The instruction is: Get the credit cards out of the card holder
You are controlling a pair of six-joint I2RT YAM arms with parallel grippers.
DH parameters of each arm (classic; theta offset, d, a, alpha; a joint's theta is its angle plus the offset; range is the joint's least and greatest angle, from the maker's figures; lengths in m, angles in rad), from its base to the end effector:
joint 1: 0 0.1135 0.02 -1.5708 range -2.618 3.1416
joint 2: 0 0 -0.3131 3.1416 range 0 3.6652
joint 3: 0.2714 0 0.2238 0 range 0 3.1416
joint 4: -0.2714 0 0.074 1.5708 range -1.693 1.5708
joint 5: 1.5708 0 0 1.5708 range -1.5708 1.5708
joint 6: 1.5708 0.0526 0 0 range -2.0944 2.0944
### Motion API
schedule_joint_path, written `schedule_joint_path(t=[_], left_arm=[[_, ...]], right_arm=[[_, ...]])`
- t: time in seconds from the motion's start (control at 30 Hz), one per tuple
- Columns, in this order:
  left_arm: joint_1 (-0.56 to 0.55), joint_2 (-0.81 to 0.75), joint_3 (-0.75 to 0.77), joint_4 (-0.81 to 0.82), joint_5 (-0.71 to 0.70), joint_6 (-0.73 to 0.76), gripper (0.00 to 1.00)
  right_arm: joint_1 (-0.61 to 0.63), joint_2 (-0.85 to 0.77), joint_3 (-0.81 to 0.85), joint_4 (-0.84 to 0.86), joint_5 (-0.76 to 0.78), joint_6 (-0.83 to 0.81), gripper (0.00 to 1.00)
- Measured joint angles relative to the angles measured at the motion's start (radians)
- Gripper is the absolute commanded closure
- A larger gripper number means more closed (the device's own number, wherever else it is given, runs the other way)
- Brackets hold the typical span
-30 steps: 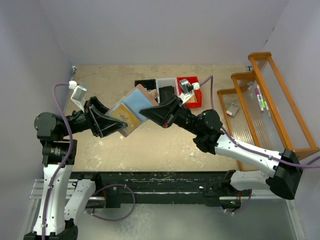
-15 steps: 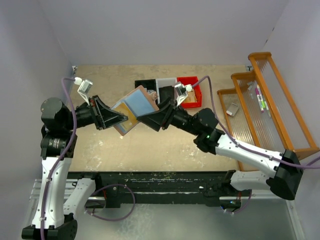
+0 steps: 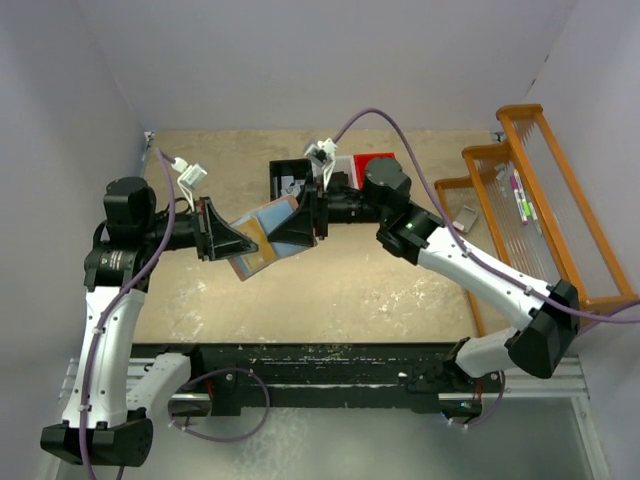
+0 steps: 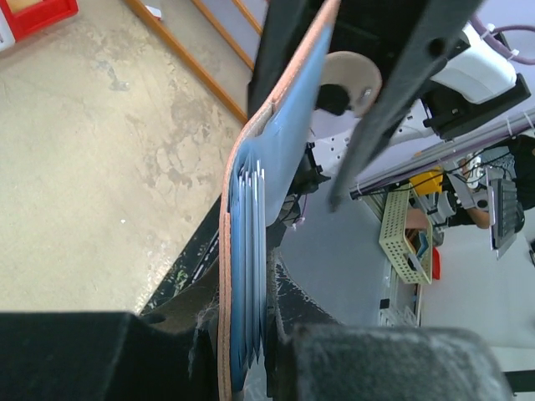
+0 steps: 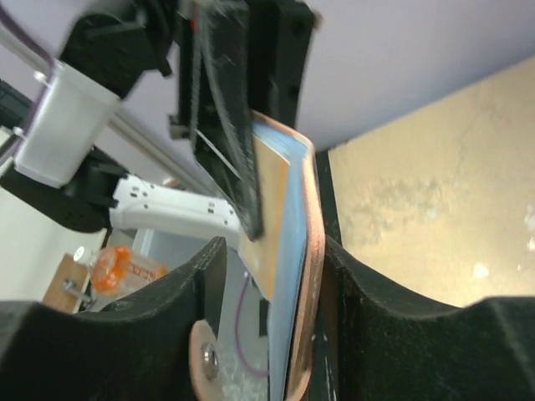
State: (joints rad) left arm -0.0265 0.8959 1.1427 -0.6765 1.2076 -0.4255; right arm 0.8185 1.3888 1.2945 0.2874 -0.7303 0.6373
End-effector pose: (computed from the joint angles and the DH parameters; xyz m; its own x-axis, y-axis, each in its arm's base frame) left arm 0.1017 -0.0519 0.4302 -0.7339 -0.1272 -0.6673 0.6104 0.3075 -0.7299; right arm 0.1758 0.2392 0.4826 -0.4845 0.1311 -0.8649 -0.8747 -0.0584 0.4811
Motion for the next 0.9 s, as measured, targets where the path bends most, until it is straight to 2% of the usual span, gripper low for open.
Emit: schedule_joint_path(t=[0.07, 0.13, 0.17, 0.2, 0.23, 0.27, 0.4, 0.53, 0.7, 0.8, 0.9], left_arm=[[0.000, -0.004, 0.001, -0.010, 0.003, 0.013, 1.00], [0.000, -0.005, 0.009, -0.026, 0.006, 0.031, 1.00], [0.000, -0.005, 0.014, -0.038, 0.008, 0.045, 0.96], [0.000, -0.006, 0.018, -0.047, 0.006, 0.054, 0.87], [0.000, -0.004, 0.023, -0.058, -0.003, 0.072, 0.67], [0.001, -0.002, 0.028, -0.064, -0.003, 0.080, 0.59], [0.000, -0.008, 0.049, -0.067, 0.031, 0.104, 0.43], [0.000, -0.035, 0.040, -0.026, 0.067, 0.074, 0.41], [0.000, -0.107, -0.078, 0.200, 0.112, -0.117, 0.41], [0.000, -0.122, -0.111, 0.300, 0.126, -0.201, 0.44], [0.000, -0.121, -0.111, 0.370, 0.134, -0.254, 0.53]], right_arm=[[0.000, 0.020, 0.003, -0.051, -0.014, -0.021, 0.64], [0.000, 0.035, 0.011, -0.112, -0.014, -0.048, 0.83], [0.000, 0.040, 0.018, -0.141, -0.011, -0.060, 0.92], [0.000, 0.041, 0.026, -0.158, -0.006, -0.071, 1.00], [0.000, 0.040, 0.038, -0.181, 0.001, -0.073, 1.00], [0.000, 0.035, 0.044, -0.188, 0.008, -0.083, 1.00], [0.006, -0.023, -0.005, -0.143, 0.050, -0.072, 1.00], [0.005, -0.118, -0.152, 0.025, 0.090, 0.017, 1.00], [0.005, -0.160, -0.303, 0.304, 0.147, 0.170, 1.00], [0.006, -0.158, -0.357, 0.402, 0.168, 0.239, 1.00], [0.012, -0.156, -0.375, 0.452, 0.175, 0.277, 1.00]])
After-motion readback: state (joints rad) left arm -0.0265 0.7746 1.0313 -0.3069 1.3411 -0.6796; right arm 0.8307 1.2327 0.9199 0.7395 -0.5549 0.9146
